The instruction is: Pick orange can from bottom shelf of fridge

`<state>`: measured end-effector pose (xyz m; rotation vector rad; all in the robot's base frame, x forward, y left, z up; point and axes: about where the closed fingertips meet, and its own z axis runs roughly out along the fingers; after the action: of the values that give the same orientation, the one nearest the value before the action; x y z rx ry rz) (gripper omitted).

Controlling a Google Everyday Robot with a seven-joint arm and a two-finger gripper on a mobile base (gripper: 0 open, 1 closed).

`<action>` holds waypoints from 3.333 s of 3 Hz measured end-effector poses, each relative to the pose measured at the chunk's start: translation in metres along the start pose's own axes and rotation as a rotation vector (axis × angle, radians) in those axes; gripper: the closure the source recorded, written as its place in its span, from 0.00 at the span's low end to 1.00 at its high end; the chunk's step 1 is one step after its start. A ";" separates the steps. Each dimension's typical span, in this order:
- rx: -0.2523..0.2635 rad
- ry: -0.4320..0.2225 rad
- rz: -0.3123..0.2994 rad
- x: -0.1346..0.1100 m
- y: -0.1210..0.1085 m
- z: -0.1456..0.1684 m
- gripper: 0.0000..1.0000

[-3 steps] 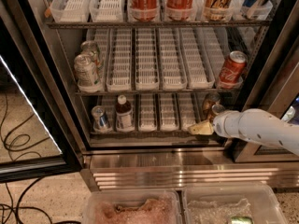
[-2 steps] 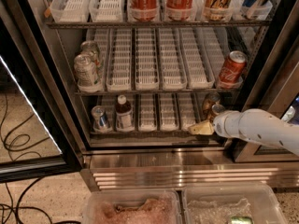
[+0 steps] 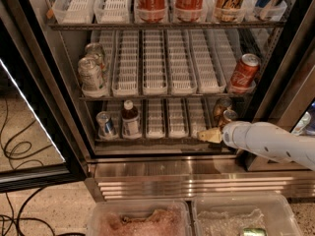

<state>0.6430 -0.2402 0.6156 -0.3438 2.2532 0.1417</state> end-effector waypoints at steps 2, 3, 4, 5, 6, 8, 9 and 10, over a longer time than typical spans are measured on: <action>0.021 0.037 0.014 0.015 -0.007 0.011 0.00; 0.021 0.037 0.014 0.015 -0.008 0.011 0.00; 0.052 0.028 -0.001 0.008 -0.007 0.011 0.00; 0.055 -0.012 -0.075 0.003 -0.007 0.012 0.00; 0.056 -0.013 -0.075 0.003 -0.007 0.012 0.00; 0.104 -0.094 -0.147 0.021 0.001 0.015 0.00; 0.133 -0.188 -0.191 0.025 0.002 0.019 0.00; 0.145 -0.213 -0.194 0.017 0.000 0.018 0.00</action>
Offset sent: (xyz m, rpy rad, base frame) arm 0.0009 -0.0122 -0.0184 -0.0170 0.0358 -0.0344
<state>0.6458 -0.2392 0.5911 -0.4448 1.9952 -0.0836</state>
